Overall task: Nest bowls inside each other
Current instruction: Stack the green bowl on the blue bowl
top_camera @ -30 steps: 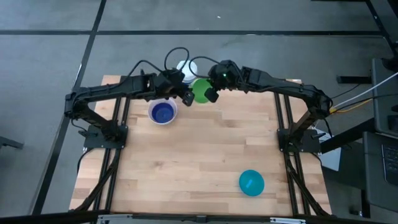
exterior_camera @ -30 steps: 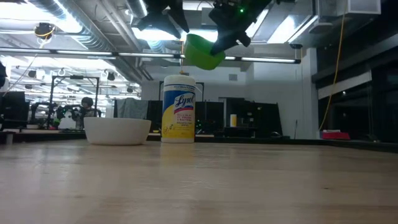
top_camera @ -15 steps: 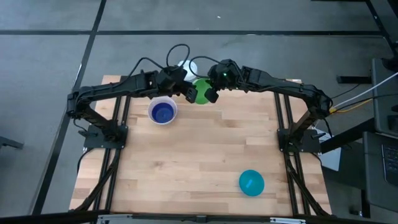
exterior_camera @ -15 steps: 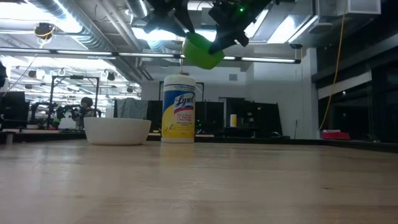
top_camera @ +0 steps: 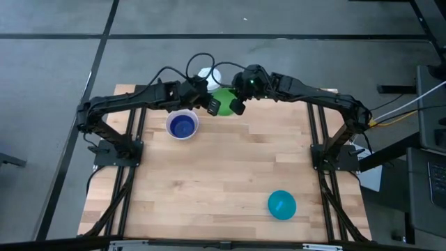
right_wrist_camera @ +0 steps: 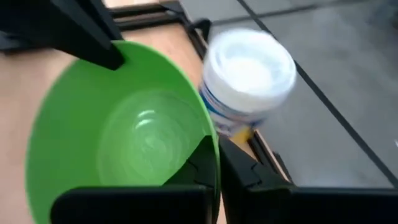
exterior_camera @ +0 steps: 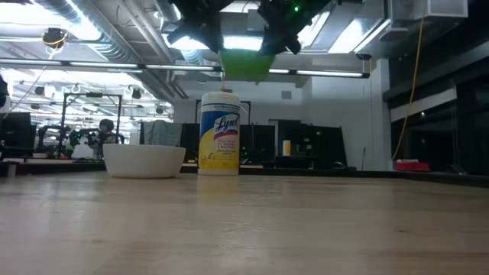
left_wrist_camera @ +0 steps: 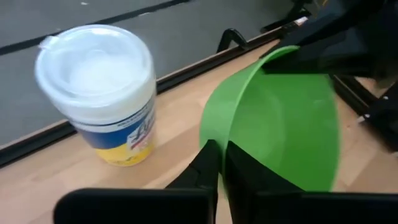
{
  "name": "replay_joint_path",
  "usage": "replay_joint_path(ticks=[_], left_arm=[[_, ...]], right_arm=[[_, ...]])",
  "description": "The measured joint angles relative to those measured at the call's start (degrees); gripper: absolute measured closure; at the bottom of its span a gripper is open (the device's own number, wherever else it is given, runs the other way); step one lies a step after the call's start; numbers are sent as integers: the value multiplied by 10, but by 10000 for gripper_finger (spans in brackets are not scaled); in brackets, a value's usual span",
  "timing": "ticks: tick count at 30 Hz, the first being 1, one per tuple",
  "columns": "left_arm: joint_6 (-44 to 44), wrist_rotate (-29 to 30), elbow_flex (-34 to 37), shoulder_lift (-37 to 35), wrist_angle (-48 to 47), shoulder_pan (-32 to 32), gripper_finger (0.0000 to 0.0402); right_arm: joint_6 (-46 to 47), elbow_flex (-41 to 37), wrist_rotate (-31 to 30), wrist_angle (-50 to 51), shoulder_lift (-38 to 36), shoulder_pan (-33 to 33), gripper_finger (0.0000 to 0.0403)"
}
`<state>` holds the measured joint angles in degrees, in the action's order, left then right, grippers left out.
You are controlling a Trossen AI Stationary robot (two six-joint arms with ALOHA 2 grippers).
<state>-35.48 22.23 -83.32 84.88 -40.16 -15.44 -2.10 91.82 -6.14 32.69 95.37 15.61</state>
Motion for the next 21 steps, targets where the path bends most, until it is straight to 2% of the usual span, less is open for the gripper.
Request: replay_joint_path(ticks=[3,5,8,12,14,17,21], left_arm=[[3,16,2,-6,-18,0,399],[6,28,1,-4,-15,0,400],[10,40,3,-23,-73,-2,400],[22,53,1,-67,-186,-10,400],[22,51,5,-93,-242,-15,400],[18,31,26,-142,-327,-21,400],[17,-10,77,-197,-365,-26,400]], right_arm=[[-10,27,62,-42,-2,-5,356],[-2,52,132,-78,-6,-10,321],[19,86,200,-78,-4,-14,270],[32,129,180,-53,-8,-9,224],[33,145,193,-31,-12,-13,213],[43,147,233,-3,-27,-20,209],[36,147,242,21,-50,-17,218]])
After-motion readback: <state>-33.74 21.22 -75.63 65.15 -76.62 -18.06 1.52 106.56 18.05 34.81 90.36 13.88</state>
